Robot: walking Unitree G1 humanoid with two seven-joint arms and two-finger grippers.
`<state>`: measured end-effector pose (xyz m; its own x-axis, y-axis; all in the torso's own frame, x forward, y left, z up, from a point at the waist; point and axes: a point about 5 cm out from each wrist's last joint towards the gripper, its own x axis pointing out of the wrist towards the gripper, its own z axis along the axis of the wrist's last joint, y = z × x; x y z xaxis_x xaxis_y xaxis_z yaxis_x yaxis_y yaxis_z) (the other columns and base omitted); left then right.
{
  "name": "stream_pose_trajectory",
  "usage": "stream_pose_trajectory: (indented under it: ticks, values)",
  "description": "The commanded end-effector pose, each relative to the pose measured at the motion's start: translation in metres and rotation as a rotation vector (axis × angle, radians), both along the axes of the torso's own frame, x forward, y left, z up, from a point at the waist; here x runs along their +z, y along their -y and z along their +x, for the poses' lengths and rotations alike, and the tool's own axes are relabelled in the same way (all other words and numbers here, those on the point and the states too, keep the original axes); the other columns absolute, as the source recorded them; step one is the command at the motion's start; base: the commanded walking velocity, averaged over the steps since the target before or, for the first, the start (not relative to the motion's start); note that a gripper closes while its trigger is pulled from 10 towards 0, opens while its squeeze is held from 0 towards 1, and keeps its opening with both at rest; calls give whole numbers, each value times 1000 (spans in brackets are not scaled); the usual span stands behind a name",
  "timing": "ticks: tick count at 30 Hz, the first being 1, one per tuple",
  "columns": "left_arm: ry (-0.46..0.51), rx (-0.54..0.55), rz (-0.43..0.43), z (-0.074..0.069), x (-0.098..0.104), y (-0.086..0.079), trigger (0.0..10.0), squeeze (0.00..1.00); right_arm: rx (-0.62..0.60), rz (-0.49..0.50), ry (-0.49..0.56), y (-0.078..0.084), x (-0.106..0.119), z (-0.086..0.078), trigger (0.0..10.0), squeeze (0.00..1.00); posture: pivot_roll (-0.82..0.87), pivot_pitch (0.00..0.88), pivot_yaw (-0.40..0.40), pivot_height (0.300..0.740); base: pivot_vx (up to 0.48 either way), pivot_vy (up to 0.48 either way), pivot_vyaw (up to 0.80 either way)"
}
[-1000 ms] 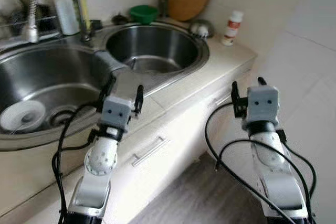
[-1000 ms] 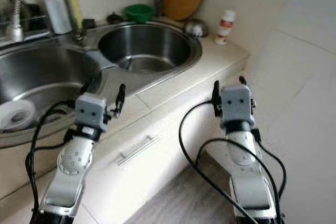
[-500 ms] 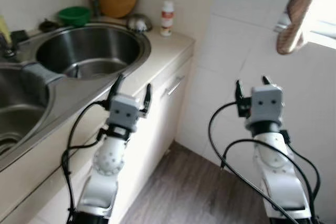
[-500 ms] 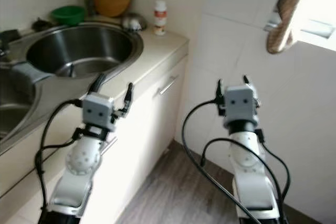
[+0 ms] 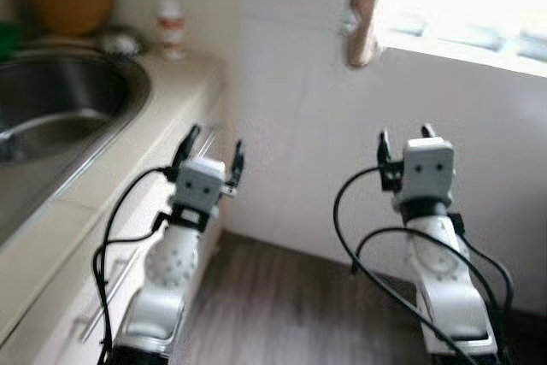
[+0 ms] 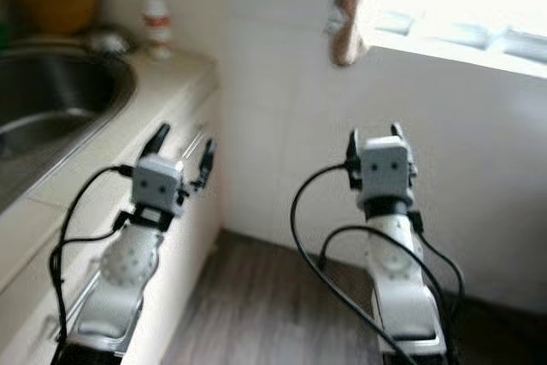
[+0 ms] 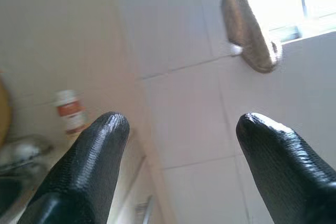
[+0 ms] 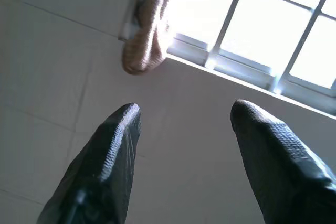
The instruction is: Kitchen organization
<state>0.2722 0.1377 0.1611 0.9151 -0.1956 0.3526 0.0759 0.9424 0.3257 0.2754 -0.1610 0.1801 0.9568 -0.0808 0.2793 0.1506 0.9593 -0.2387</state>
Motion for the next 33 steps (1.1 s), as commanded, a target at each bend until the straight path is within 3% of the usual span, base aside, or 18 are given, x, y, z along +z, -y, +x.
stream_pose_trajectory:
  ticks: [1,5,15,33]
  values:
    - [-4,-25,2,0,0,8,10000,0,-29,-10,7,6,2,1,10000,0,84,0,-72,740,0,0,-788]
    - [-12,-24,3,0,-1,8,10000,0,-46,5,-22,8,-2,2,10000,0,84,0,-72,740,0,0,-781]
    - [-20,-22,3,0,-2,8,10000,0,-116,28,-97,19,-13,5,10000,0,80,0,-72,740,0,-343,-749]
    - [-34,-28,2,1,-5,9,10000,0,-116,0,-130,15,-18,8,10000,0,72,0,-64,740,0,-435,0]
